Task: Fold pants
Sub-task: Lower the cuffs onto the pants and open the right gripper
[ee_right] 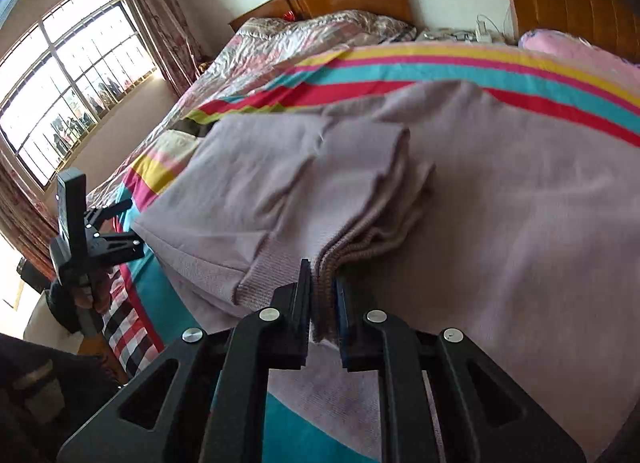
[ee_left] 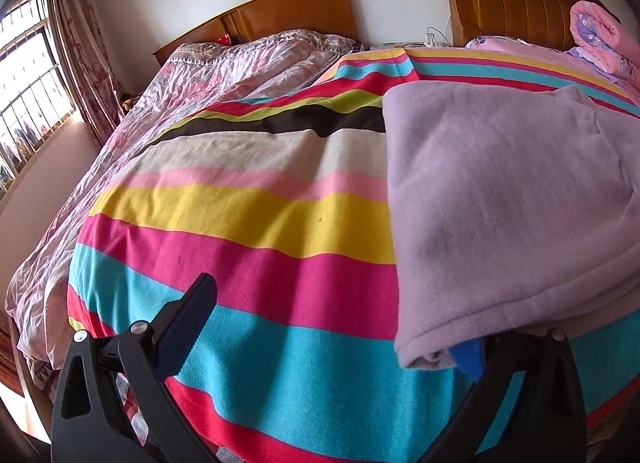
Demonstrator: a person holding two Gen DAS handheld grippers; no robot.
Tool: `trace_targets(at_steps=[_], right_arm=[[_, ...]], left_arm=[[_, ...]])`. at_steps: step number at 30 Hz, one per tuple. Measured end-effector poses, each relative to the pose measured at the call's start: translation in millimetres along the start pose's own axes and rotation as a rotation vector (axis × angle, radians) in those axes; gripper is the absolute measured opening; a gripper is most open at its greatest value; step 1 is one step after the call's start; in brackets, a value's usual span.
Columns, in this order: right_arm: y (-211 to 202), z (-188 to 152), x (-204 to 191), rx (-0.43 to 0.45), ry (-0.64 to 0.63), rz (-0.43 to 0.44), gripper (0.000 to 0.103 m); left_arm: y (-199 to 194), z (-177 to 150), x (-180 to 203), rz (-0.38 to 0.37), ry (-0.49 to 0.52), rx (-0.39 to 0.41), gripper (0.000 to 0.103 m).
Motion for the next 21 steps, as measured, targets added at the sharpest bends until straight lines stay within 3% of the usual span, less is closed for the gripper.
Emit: trace_targets(at_steps=[1, 7, 11, 13, 16, 17, 18, 21], right_arm=[[-3.6, -0.7, 1.3, 0.021, 0.023, 0.035, 0.012], [-2.7, 18.1, -4.8, 0.055, -0.045, -0.019, 0.012], [-24.7, 37.9, -19.7, 0.147, -0.093, -0.007, 0.012], [-22.7, 36.5, -15.6, 0.124, -0.092, -0.016, 0.012], [1.7, 12.7, 9.5, 0.015, -0.001, -0.047, 0.012], [1.2, 10.0, 12.4, 0.032, 0.029, -0.031, 0.012], [-0.3, 9.5, 15.6, 0.026, 0.048, -0.035, 0.016], [-11.9, 17.7, 23.1, 0.045, 0.062, -0.141, 0.064]], left_arm=[[0.0, 0.6, 0.7, 0.004, 0.014, -0.005, 0.102], [-2.8, 1.8, 4.5, 0.029, 0.082, -0.030, 0.102], [-1.9, 1.2, 3.6, 0.034, 0.067, -0.046, 0.102], [-2.1, 1.7, 4.4, 0.042, 0.069, -0.049, 0.102], [-1.9, 1.6, 3.9, 0.043, 0.068, -0.051, 0.102], [-1.9, 1.3, 4.1, 0.044, 0.067, -0.053, 0.102], [-1.6, 1.6, 4.2, 0.044, 0.066, -0.055, 0.102], [-1.6, 2.2, 4.5, 0.045, 0.066, -0.061, 0.102]])
Point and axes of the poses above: each gripper's, at about its wrist camera, not at the fingertips, and y roughly the way its jaws point, x to its right, z to its top, the point moved 9 cm from there along y, roughly the way its jaws point, and after that the axes turned 8 degrees about y, right-handed, at the moved point
